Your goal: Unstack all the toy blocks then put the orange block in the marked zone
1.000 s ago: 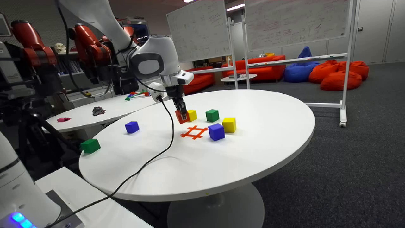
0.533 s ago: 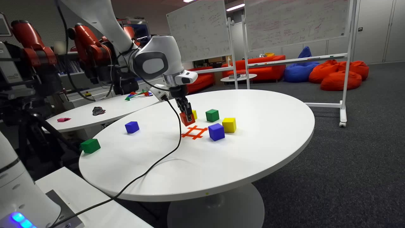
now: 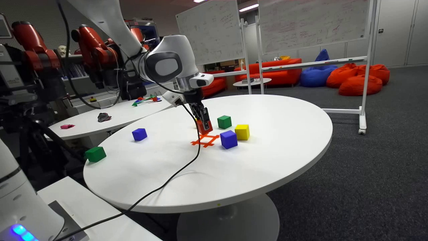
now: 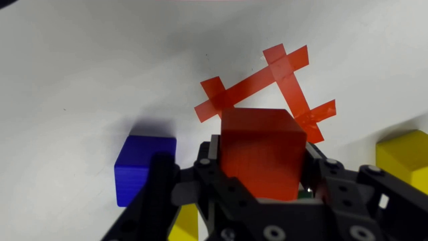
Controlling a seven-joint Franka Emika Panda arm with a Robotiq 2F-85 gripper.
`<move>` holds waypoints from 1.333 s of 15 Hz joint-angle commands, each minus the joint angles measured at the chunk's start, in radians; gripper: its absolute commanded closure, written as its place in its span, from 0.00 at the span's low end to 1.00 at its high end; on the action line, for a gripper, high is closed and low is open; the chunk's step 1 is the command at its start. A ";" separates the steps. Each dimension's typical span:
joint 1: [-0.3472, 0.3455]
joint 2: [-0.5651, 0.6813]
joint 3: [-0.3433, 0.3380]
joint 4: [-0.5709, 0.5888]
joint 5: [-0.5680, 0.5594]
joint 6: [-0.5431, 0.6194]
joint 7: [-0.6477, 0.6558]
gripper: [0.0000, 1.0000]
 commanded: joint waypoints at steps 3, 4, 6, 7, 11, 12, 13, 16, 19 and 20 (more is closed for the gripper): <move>0.001 -0.001 0.001 0.000 -0.003 -0.002 0.004 0.44; 0.001 -0.001 0.001 0.000 -0.003 -0.002 0.004 0.69; 0.031 -0.007 -0.034 -0.005 -0.085 -0.042 0.037 0.69; 0.042 -0.004 -0.046 -0.002 -0.126 -0.063 0.049 0.69; 0.092 0.004 -0.094 0.005 -0.282 -0.116 0.156 0.69; 0.105 0.005 -0.105 0.006 -0.320 -0.128 0.183 0.69; 0.071 0.006 -0.071 0.002 -0.260 -0.098 0.133 0.69; 0.076 0.007 -0.072 0.002 -0.267 -0.100 0.141 0.44; 0.076 0.006 -0.072 0.002 -0.267 -0.100 0.141 0.44; 0.076 0.006 -0.072 0.002 -0.267 -0.100 0.141 0.69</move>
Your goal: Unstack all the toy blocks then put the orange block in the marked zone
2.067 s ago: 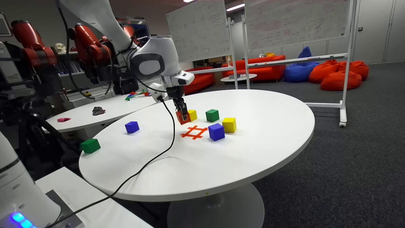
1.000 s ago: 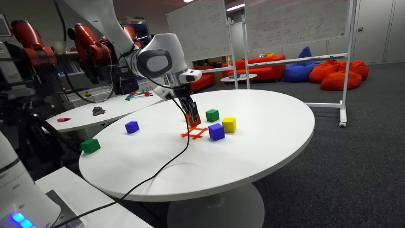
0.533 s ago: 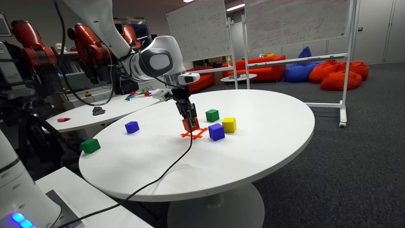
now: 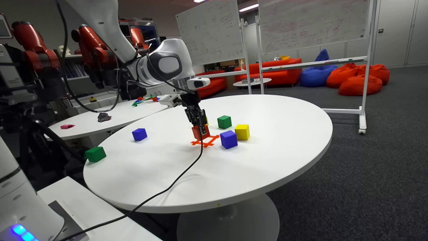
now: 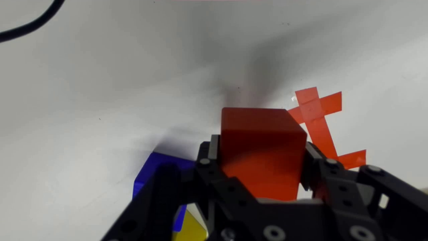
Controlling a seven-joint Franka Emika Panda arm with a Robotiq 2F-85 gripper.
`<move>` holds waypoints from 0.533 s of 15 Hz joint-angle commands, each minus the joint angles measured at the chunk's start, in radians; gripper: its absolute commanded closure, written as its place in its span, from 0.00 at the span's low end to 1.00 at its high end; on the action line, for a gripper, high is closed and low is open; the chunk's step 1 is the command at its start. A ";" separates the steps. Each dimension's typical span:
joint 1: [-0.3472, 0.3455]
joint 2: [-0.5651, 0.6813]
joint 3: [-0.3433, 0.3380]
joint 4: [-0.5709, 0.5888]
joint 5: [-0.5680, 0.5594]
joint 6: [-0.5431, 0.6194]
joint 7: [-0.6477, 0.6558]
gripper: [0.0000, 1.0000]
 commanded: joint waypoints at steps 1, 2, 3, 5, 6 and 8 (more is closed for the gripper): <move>0.002 0.004 0.002 0.006 -0.015 -0.008 -0.018 0.69; 0.002 0.003 0.009 0.008 -0.024 -0.020 -0.050 0.69; 0.013 0.007 0.008 0.015 -0.049 -0.030 -0.058 0.69; 0.030 0.010 0.013 0.021 -0.104 -0.061 -0.103 0.69; 0.050 0.014 0.005 0.031 -0.153 -0.085 -0.093 0.69; 0.070 0.013 0.008 0.039 -0.217 -0.118 -0.093 0.69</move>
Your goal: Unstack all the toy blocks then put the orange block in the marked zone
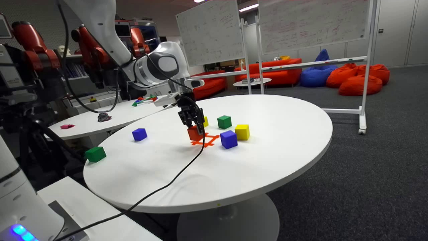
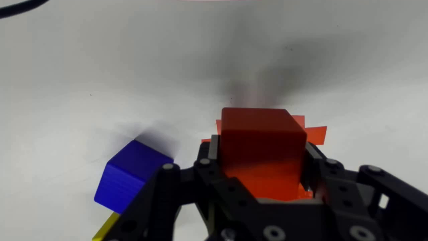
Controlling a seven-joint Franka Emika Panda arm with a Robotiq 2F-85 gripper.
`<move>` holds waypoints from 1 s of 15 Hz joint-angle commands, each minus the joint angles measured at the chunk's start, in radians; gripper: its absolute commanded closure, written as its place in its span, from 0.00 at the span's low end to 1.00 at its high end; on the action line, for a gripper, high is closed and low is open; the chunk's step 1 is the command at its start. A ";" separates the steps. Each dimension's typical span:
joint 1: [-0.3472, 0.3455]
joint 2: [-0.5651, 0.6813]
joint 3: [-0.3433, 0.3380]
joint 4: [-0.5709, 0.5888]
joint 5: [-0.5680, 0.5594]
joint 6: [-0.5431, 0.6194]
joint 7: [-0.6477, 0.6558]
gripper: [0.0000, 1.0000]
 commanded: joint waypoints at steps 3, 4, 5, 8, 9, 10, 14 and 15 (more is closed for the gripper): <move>0.025 0.000 0.009 0.012 -0.092 -0.033 0.001 0.44; 0.031 0.000 0.009 0.014 -0.105 -0.033 0.001 0.44; 0.034 0.000 0.010 0.015 -0.111 -0.034 0.001 0.44; 0.033 0.009 0.010 0.026 -0.109 -0.039 0.006 0.69; 0.026 0.013 0.012 0.034 -0.091 -0.041 0.004 0.69; 0.024 0.017 0.009 0.040 -0.084 -0.042 0.012 0.69; -0.015 0.031 0.025 0.066 0.002 -0.025 -0.039 0.69; -0.019 0.037 0.027 0.076 0.018 -0.026 -0.045 0.69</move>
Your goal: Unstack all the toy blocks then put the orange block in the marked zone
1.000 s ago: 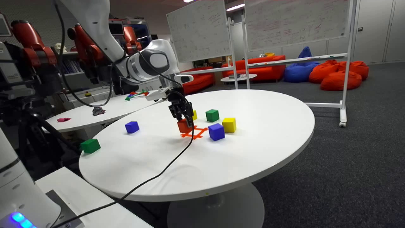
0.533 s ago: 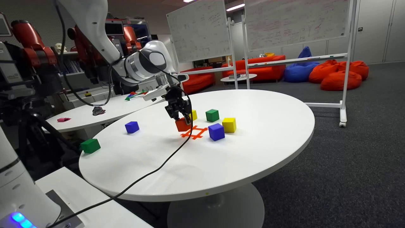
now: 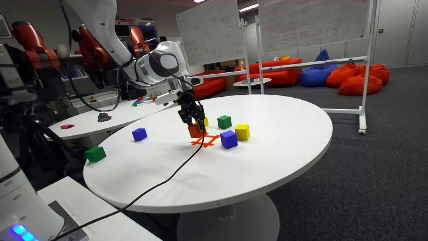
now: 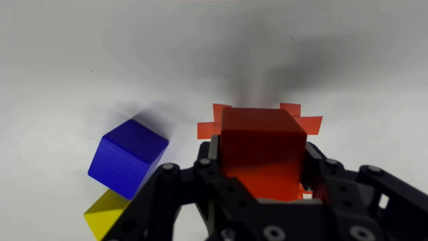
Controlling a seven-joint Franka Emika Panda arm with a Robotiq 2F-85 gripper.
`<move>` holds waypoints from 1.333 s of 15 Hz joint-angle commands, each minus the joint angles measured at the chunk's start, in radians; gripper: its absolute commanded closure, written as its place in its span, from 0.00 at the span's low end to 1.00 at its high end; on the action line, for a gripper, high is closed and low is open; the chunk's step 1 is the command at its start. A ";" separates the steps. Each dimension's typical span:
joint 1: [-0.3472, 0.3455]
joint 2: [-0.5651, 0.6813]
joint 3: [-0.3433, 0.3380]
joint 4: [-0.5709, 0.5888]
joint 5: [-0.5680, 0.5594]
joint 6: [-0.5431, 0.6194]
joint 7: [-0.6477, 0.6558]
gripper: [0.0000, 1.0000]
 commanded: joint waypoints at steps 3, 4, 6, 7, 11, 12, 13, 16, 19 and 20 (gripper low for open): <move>-0.044 0.040 0.027 0.066 0.088 -0.001 -0.043 0.69; -0.042 0.046 0.026 0.078 0.092 -0.004 -0.038 0.69; -0.039 0.062 0.030 0.105 0.101 -0.011 -0.039 0.69; -0.037 0.069 0.032 0.116 0.103 -0.011 -0.038 0.69; -0.031 0.086 0.038 0.146 0.105 -0.011 -0.036 0.69; -0.031 0.088 0.039 0.149 0.106 -0.011 -0.035 0.69; -0.031 0.089 0.038 0.149 0.104 -0.008 -0.032 0.69; -0.029 0.090 0.033 0.144 0.101 -0.004 -0.025 0.69; -0.028 0.086 0.029 0.134 0.099 0.004 -0.014 0.69; -0.029 0.088 0.029 0.135 0.100 0.003 -0.015 0.69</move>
